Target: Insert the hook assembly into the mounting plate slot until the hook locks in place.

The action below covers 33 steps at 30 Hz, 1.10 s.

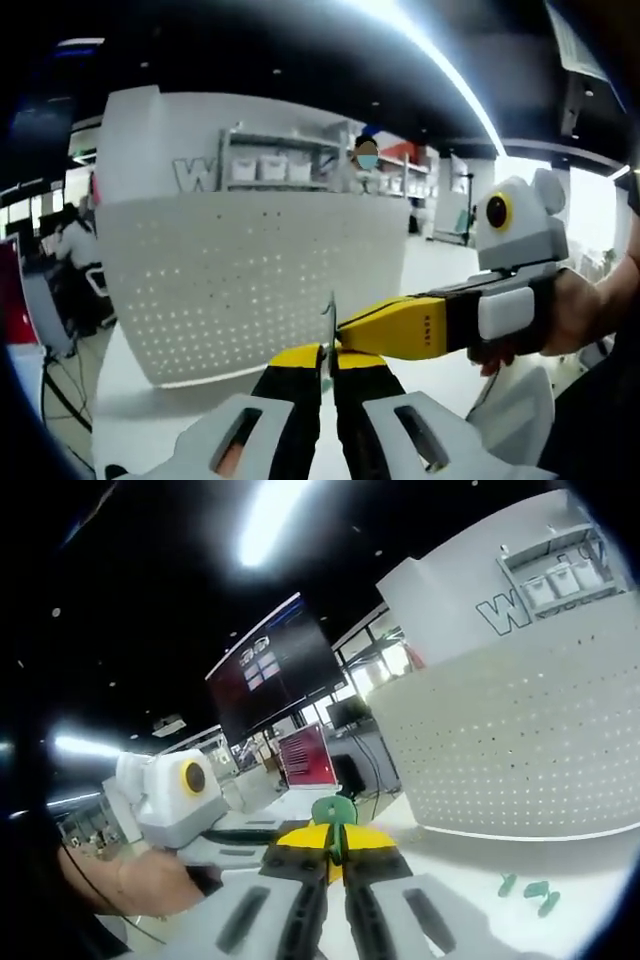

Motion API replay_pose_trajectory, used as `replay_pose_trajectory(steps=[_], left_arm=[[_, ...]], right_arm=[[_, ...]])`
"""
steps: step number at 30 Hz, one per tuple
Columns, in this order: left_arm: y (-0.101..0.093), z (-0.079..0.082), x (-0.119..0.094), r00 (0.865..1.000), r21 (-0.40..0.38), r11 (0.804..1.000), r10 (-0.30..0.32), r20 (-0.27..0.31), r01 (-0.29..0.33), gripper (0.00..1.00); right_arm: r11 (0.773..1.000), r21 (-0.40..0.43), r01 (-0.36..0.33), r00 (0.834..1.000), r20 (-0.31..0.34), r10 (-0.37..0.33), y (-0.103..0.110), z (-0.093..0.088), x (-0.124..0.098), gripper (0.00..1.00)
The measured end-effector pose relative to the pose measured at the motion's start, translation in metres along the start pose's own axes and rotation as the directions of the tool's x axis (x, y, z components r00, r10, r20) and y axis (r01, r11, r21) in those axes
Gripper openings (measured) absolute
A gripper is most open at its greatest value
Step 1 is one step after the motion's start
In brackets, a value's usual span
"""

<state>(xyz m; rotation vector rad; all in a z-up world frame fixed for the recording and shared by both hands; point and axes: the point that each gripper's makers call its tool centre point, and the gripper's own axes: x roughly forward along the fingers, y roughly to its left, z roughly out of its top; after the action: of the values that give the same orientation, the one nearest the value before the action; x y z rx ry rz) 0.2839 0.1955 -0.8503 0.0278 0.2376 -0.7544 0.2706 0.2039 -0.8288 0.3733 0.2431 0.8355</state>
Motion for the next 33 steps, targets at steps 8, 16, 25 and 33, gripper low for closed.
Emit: replay_pose_trajectory(steps=[8,16,25,33], left_arm=[[0.005,0.007,-0.006,0.998,0.028,0.999,0.018,0.058,-0.02,0.03],[0.011,0.005,-0.009,0.999,-0.013,1.0,0.015,0.049,-0.014,0.04],[0.016,-0.004,-0.008,0.999,-0.069,0.998,0.008,0.048,-0.005,0.33],[0.015,-0.009,-0.006,0.999,-0.114,0.993,-0.022,0.045,0.027,0.62]], right_arm=[[1.0,0.012,-0.024,1.0,0.006,0.024,0.005,0.005,0.005,0.01],[0.999,-0.02,-0.029,1.0,-0.008,0.029,0.007,0.002,0.01,0.01],[0.997,-0.073,-0.005,1.0,-0.017,0.004,-0.002,0.004,0.013,0.01],[0.997,-0.08,0.019,1.0,0.002,-0.019,-0.01,0.01,0.012,0.01]])
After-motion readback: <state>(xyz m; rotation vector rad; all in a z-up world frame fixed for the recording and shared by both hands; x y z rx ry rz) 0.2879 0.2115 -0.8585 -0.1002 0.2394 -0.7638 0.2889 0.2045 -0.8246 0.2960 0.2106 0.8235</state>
